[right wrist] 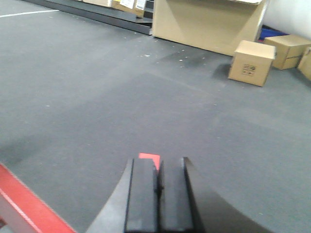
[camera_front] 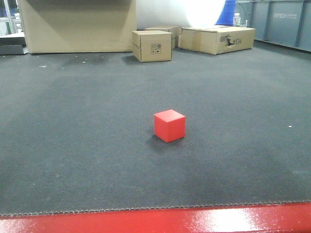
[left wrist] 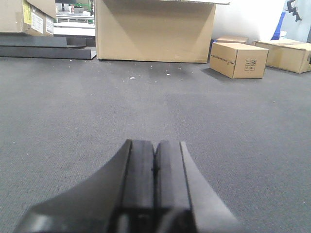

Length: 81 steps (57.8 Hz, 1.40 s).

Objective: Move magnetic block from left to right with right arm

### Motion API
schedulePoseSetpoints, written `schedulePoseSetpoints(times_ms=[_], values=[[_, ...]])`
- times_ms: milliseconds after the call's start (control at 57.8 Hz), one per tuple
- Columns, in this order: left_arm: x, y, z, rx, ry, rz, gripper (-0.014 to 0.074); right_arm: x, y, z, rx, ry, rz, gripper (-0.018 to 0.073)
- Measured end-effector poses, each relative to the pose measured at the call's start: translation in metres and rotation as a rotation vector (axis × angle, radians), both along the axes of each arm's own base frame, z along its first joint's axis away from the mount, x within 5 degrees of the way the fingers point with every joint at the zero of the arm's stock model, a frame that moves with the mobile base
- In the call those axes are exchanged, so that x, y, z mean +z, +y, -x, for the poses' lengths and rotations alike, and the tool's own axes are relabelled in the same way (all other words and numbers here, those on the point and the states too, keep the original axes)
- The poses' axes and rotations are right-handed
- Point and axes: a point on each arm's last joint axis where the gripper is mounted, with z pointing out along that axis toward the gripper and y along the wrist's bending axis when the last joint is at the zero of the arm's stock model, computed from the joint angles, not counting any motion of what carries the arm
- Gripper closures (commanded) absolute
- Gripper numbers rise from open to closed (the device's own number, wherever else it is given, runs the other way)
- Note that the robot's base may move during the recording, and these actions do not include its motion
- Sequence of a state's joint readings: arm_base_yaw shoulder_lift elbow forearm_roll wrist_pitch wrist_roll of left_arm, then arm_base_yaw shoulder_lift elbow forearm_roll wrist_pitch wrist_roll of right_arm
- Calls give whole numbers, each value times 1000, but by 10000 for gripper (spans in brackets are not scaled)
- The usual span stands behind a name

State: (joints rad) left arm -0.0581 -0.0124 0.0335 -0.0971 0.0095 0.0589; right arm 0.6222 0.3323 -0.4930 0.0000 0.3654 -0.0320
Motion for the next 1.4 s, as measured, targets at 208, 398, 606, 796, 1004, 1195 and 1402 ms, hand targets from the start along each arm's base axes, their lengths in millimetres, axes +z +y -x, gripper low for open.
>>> schedulePoseSetpoints(times_ms=[208,398,606,796,1004,1195,1402], values=[[0,0,0,0,0,0,722,-23,-13,-7,-194,2,21,501],[0,0,0,0,0,0,722,-55,-30,-7,-426,-61,-2,501],[0,0,0,0,0,0,722,-104,-42,-3,-598,-89,-8,501],[0,0,0,0,0,0,722,-121,-46,2,-667,-149,-74,501],[0,0,0,0,0,0,722,-122,-46,3,-673,-144,-84,501],[0,0,0,0,0,0,722,-122,-46,3,-673,-143,-84,501],[0,0,0,0,0,0,722,-122,-46,3,-673,-143,-84,501]])
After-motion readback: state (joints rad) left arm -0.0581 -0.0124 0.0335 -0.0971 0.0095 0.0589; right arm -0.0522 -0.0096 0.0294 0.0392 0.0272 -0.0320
